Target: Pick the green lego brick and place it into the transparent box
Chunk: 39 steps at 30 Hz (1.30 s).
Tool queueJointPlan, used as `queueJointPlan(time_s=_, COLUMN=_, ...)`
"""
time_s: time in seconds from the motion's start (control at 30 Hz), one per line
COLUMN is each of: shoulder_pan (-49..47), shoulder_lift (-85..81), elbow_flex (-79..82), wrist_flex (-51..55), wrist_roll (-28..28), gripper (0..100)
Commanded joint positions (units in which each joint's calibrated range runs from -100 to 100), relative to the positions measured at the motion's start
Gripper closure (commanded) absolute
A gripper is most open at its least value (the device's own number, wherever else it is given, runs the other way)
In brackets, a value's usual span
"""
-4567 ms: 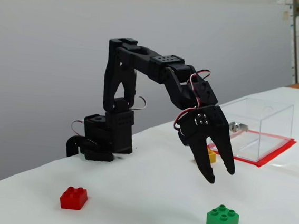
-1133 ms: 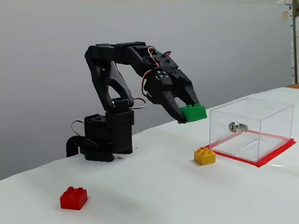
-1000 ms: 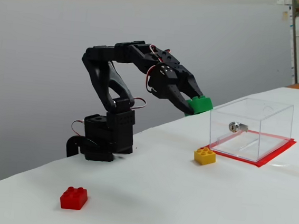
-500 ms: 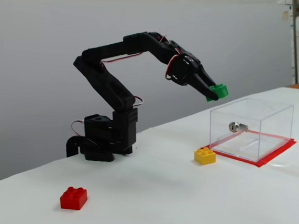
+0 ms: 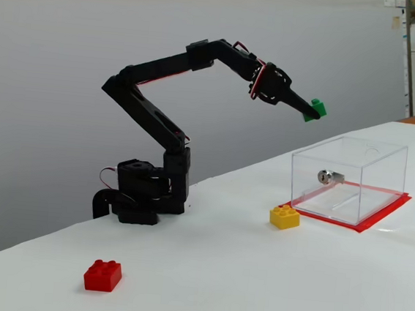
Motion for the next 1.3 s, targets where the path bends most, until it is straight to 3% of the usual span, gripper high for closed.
queueJointPlan(time_s=0.0, shoulder_pan=-2.55, shoulder_lift=3.51, elbow_flex=-4.60, wrist_flex=-0.57, wrist_roll=0.04, gripper=91)
queueJointPlan(time_s=0.73, shoulder_pan=-7.73, shoulder_lift=36.26, elbow_flex=-30.01, wrist_flex=-0.57, wrist_roll=-0.22, gripper=91)
queueJointPlan(time_s=1.1, shoulder_pan=-9.65, shoulder_lift=41.10, elbow_flex=-32.63, wrist_flex=-0.48, wrist_roll=-0.22, gripper=90)
queueJointPlan(time_s=1.27, shoulder_pan=-9.50, shoulder_lift=41.10, elbow_flex=-32.18, wrist_flex=0.04, wrist_roll=-0.22, gripper=75)
